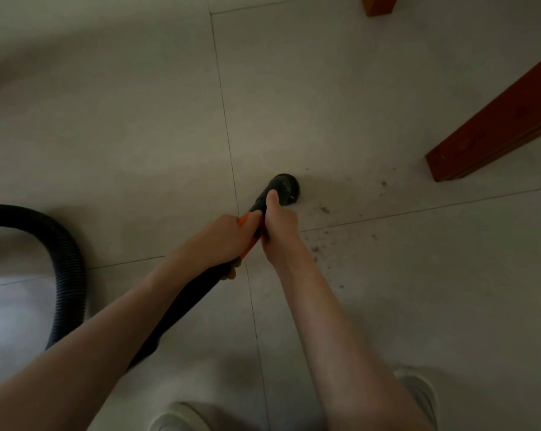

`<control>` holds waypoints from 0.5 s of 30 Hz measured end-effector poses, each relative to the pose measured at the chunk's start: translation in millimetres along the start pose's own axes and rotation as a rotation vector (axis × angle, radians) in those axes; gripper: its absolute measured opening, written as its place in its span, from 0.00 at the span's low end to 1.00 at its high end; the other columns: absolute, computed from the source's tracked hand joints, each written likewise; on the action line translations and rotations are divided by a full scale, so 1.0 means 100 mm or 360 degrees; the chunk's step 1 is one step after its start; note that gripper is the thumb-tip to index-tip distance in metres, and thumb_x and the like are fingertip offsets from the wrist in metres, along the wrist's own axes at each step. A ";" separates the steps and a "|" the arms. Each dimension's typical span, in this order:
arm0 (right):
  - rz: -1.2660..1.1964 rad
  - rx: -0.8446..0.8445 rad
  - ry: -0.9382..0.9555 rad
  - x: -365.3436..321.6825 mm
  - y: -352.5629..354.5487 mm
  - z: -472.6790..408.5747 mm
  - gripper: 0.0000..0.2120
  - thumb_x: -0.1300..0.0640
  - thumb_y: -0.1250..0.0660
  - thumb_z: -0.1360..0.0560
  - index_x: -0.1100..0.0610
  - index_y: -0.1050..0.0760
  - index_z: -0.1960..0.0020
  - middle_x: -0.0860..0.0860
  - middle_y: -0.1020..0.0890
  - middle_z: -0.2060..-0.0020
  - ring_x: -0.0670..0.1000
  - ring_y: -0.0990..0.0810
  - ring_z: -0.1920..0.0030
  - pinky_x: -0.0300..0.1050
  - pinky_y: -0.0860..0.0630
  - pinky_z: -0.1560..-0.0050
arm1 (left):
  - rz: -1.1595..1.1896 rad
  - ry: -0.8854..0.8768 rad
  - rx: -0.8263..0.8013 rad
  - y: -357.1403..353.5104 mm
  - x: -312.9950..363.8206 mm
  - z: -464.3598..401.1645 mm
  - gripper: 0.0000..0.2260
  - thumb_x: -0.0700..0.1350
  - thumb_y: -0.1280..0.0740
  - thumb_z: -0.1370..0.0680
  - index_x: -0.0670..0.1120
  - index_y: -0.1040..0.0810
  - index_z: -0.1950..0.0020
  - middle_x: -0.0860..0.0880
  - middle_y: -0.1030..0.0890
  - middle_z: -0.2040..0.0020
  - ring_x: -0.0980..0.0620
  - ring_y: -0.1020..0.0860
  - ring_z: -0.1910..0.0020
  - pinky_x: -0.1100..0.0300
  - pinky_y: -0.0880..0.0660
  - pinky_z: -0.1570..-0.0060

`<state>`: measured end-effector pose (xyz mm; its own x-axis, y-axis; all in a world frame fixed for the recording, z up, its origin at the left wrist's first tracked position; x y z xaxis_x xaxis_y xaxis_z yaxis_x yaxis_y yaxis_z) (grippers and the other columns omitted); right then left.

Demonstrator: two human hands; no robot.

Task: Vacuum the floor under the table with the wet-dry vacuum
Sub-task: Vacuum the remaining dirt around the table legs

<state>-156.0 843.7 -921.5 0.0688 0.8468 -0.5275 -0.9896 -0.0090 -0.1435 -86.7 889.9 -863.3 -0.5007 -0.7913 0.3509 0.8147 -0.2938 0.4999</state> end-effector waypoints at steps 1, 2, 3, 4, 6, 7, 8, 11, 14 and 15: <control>-0.0017 0.0001 0.0002 -0.05 0.02 -0.03 0.22 0.50 0.42 0.19 0.66 0.33 0.34 0.57 0.23 0.47 0.54 0.23 0.47 0.44 0.25 0.51 | -0.0010 0.0000 0.0005 0.01 0.05 -0.02 0.23 0.61 0.50 0.20 0.42 0.29 0.57 0.44 0.26 0.71 0.50 0.28 0.79 0.61 0.27 0.74; -0.0031 0.0001 0.0002 -0.09 0.04 -0.05 0.22 0.50 0.42 0.19 0.66 0.33 0.34 0.58 0.22 0.46 0.55 0.22 0.46 0.45 0.24 0.50 | -0.0029 -0.0004 0.0011 0.01 0.11 -0.05 0.24 0.60 0.50 0.20 0.42 0.30 0.57 0.43 0.26 0.70 0.49 0.27 0.79 0.61 0.27 0.74; -0.0047 -0.0004 0.0006 -0.15 0.05 -0.08 0.22 0.50 0.41 0.19 0.66 0.33 0.34 0.58 0.22 0.44 0.56 0.22 0.45 0.46 0.24 0.49 | -0.0049 -0.0014 0.0018 0.03 0.17 -0.08 0.24 0.60 0.50 0.20 0.41 0.30 0.58 0.43 0.26 0.70 0.49 0.27 0.78 0.61 0.27 0.74; -0.0069 -0.0015 0.0016 -0.21 0.06 -0.11 0.22 0.51 0.41 0.19 0.66 0.33 0.33 0.58 0.23 0.45 0.57 0.22 0.44 0.46 0.24 0.48 | -0.0061 -0.0027 0.0027 0.04 0.22 -0.11 0.24 0.60 0.50 0.20 0.41 0.30 0.58 0.43 0.25 0.70 0.49 0.27 0.78 0.61 0.27 0.74; -0.0133 -0.0039 0.0036 -0.33 0.09 -0.15 0.21 0.52 0.41 0.19 0.67 0.33 0.34 0.57 0.24 0.49 0.58 0.23 0.43 0.48 0.24 0.45 | -0.0055 -0.0056 0.0033 0.07 0.31 -0.18 0.25 0.61 0.49 0.20 0.40 0.30 0.58 0.43 0.25 0.70 0.49 0.27 0.79 0.61 0.26 0.74; -0.0160 -0.0043 0.0040 -0.37 0.10 -0.18 0.20 0.53 0.41 0.19 0.66 0.33 0.35 0.57 0.24 0.50 0.58 0.23 0.43 0.48 0.24 0.45 | -0.0046 -0.0071 0.0032 0.07 0.36 -0.20 0.25 0.60 0.49 0.20 0.40 0.29 0.57 0.43 0.25 0.70 0.49 0.27 0.79 0.60 0.25 0.72; -0.0181 -0.0047 0.0043 -0.41 0.12 -0.20 0.19 0.53 0.41 0.19 0.66 0.33 0.35 0.57 0.24 0.50 0.58 0.23 0.42 0.48 0.24 0.44 | -0.0042 -0.0083 0.0034 0.07 0.39 -0.23 0.24 0.60 0.49 0.20 0.40 0.29 0.57 0.43 0.25 0.70 0.49 0.27 0.78 0.59 0.25 0.71; -0.0200 -0.0048 0.0064 -0.45 0.16 -0.25 0.20 0.52 0.41 0.19 0.66 0.33 0.35 0.58 0.23 0.48 0.57 0.22 0.44 0.48 0.24 0.45 | -0.0032 -0.0105 0.0043 0.04 0.45 -0.27 0.24 0.61 0.49 0.20 0.40 0.30 0.57 0.44 0.25 0.70 0.49 0.27 0.78 0.59 0.24 0.71; -0.0114 -0.0050 0.0073 -0.38 0.14 -0.27 0.23 0.51 0.41 0.19 0.67 0.34 0.33 0.59 0.22 0.43 0.57 0.22 0.44 0.48 0.23 0.45 | 0.0009 -0.0101 0.0028 0.02 0.37 -0.27 0.24 0.61 0.50 0.20 0.41 0.30 0.57 0.44 0.26 0.71 0.49 0.27 0.78 0.60 0.26 0.73; -0.0083 -0.0067 0.0066 -0.34 0.11 -0.26 0.23 0.50 0.41 0.19 0.67 0.34 0.33 0.60 0.22 0.43 0.57 0.21 0.44 0.48 0.22 0.46 | 0.0016 -0.0092 0.0025 0.02 0.31 -0.25 0.24 0.61 0.50 0.20 0.41 0.29 0.56 0.44 0.26 0.71 0.50 0.28 0.79 0.61 0.26 0.74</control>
<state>-165.6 801.0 -927.0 0.1264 0.8238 -0.5526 -0.9784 0.0116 -0.2065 -92.9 851.4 -871.4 -0.5088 -0.7620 0.4006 0.8154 -0.2774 0.5081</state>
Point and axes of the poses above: each hand's wrist, its own z-axis away from the middle knuckle, its own y-axis out of the back of the hand, x = y × z, the point moved 4 cm from there along -z, towards the middle knuckle
